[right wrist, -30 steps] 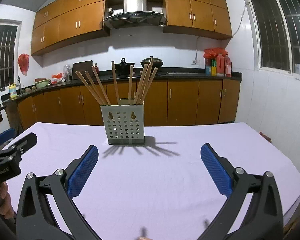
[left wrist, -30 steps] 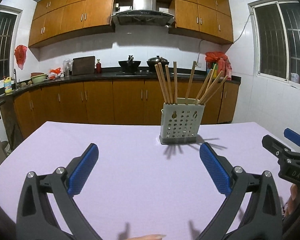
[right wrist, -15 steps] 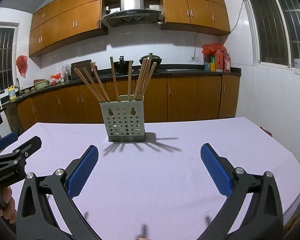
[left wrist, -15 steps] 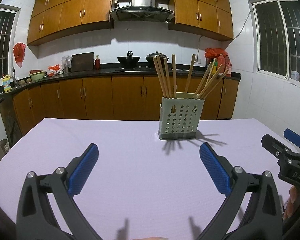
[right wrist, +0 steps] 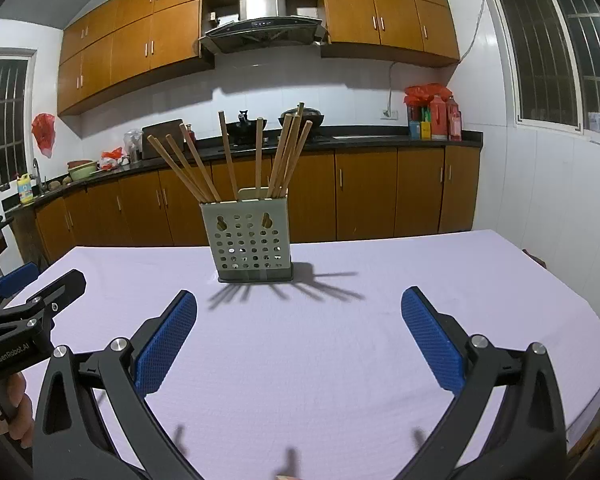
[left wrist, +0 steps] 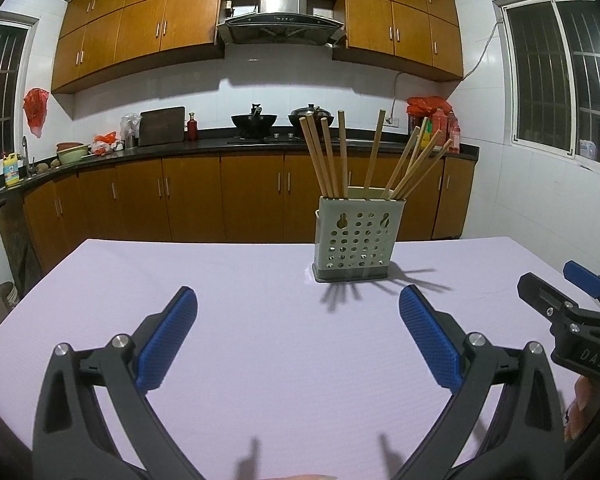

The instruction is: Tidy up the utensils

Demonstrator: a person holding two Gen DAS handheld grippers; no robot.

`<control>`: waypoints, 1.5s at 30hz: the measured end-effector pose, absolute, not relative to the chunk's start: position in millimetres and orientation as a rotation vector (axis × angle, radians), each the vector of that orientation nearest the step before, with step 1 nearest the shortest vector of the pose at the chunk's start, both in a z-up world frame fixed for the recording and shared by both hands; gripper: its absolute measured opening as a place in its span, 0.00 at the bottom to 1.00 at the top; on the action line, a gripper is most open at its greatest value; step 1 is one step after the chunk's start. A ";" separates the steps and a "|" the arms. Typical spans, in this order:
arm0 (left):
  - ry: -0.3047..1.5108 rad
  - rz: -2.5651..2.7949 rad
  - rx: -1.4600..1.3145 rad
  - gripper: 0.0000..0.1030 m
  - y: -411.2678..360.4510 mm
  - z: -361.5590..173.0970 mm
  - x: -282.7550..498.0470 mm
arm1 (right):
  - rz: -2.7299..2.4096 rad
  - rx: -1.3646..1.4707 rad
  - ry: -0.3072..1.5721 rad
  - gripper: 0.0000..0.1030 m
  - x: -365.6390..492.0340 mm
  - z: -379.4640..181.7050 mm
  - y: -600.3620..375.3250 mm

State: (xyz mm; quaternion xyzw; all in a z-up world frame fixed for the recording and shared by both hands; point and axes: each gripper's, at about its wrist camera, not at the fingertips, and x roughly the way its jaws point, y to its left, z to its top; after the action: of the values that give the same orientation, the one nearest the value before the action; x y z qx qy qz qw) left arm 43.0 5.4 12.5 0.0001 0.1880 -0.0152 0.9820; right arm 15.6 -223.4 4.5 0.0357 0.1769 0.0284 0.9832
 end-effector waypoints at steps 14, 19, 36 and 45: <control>0.378 -0.030 -0.001 0.96 5.1 12.5 43.0 | 0.059 0.076 0.358 0.98 16.5 2.5 -223.6; 0.378 -0.030 0.000 0.96 4.5 12.6 42.9 | 0.058 0.076 0.358 0.98 16.5 2.7 -223.1; 0.379 -0.029 -0.001 0.96 3.6 13.1 43.0 | 0.057 0.080 0.360 0.98 17.0 0.8 -221.9; 0.381 -0.030 -0.001 0.96 3.2 12.5 42.8 | 0.057 0.081 0.361 0.98 16.8 1.0 -221.3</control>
State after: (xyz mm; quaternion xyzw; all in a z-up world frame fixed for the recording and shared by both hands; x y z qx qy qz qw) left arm 42.8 3.2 12.5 -0.0005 0.1893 -0.0150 0.9818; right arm 16.8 -221.3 1.0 0.0402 0.1794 0.0283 0.9825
